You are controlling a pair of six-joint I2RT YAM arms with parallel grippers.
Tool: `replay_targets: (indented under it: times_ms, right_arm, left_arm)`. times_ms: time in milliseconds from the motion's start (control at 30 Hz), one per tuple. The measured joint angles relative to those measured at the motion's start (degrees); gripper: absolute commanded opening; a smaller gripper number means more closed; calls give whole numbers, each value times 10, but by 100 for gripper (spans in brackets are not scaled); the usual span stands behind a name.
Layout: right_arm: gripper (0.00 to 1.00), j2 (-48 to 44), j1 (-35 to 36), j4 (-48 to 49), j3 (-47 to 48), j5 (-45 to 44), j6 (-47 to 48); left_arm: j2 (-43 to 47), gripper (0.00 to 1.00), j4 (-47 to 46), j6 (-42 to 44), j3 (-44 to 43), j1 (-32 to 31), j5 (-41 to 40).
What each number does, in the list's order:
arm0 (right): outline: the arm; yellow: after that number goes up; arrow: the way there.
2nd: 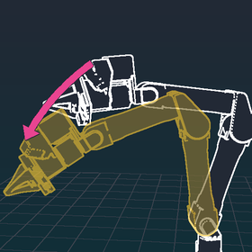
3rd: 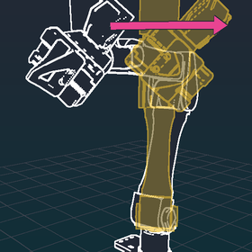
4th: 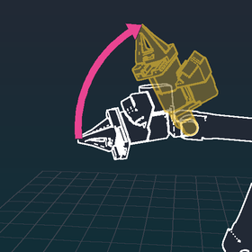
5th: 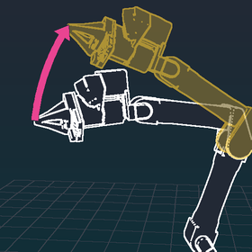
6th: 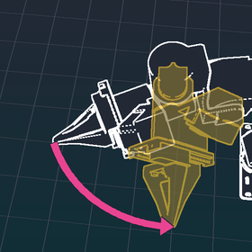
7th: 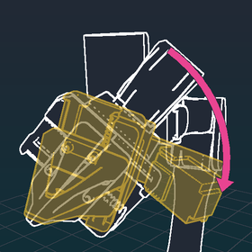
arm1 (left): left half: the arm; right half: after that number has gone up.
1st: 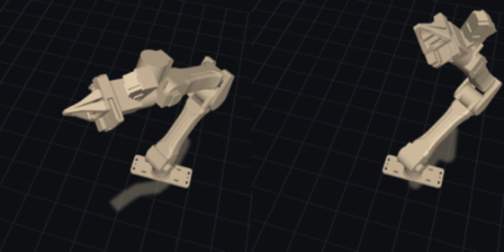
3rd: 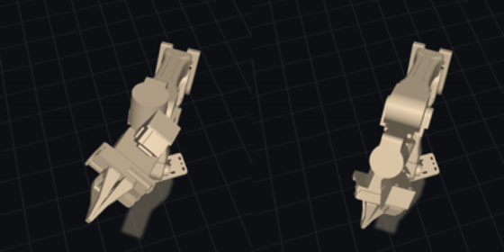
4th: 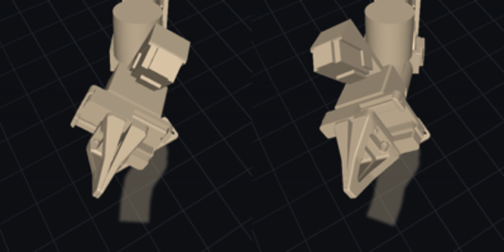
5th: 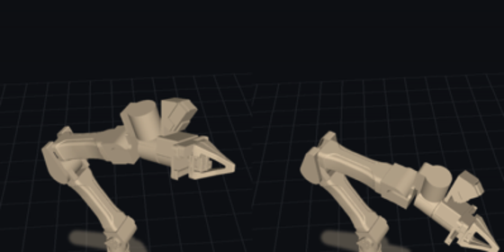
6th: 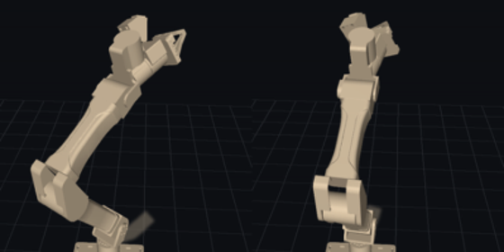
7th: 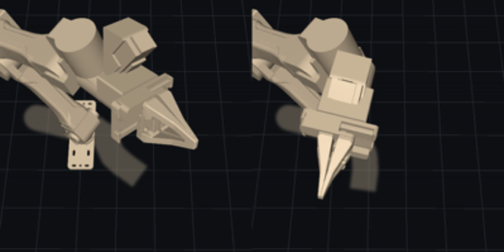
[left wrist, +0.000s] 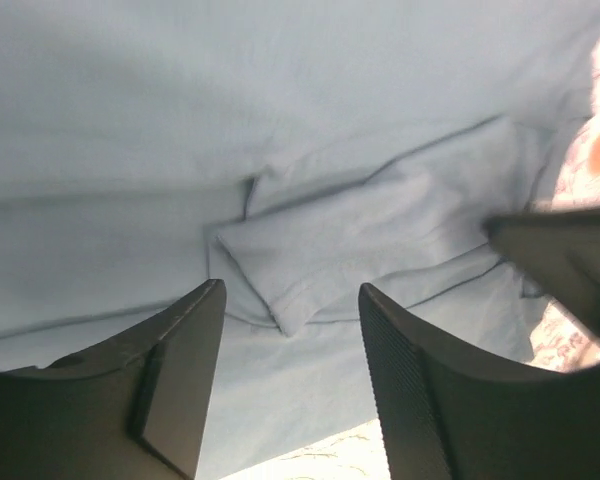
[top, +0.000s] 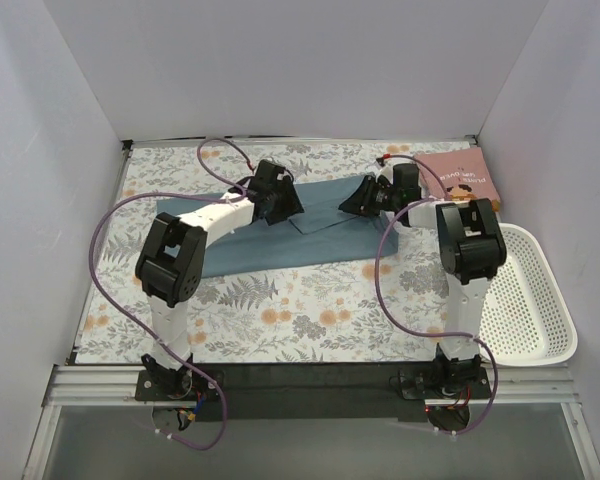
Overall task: Fold and stack the t-shirts
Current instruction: Fold the tshirt
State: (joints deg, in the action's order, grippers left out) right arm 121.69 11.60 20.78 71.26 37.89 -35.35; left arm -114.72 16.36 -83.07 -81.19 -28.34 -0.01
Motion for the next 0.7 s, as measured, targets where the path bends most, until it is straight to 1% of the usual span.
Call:
replay_targets:
  times_ms: [67, 200, 300, 400, 467, 567, 700]
  right_arm:
    - [35, -57, 0, -2, -47, -18, 7]
    - [35, -169, 16, 4, -148, -72, 20]
    - [35, -210, 33, 4, -211, -102, 23]
    - [35, -212, 43, -5, -256, -119, 23]
    - [35, -206, 43, -14, -270, -125, 20]
    - [35, -202, 41, -7, -271, -125, 17]
    - [35, -174, 35, -4, -244, -116, 14]
  left_arm:
    - [27, 62, 5, 45, -9, 6, -23]
    - [39, 63, 3, 123, -38, 34, -66]
    - [25, 63, 4, 174, -44, 68, -98]
    - [-5, 63, 12, 209, -47, 98, -127]
    - [-29, 62, 21, 223, -50, 111, -139]
    - [-63, 62, 43, 233, -52, 121, -150]
    - [-68, 61, 59, 239, -52, 120, -161]
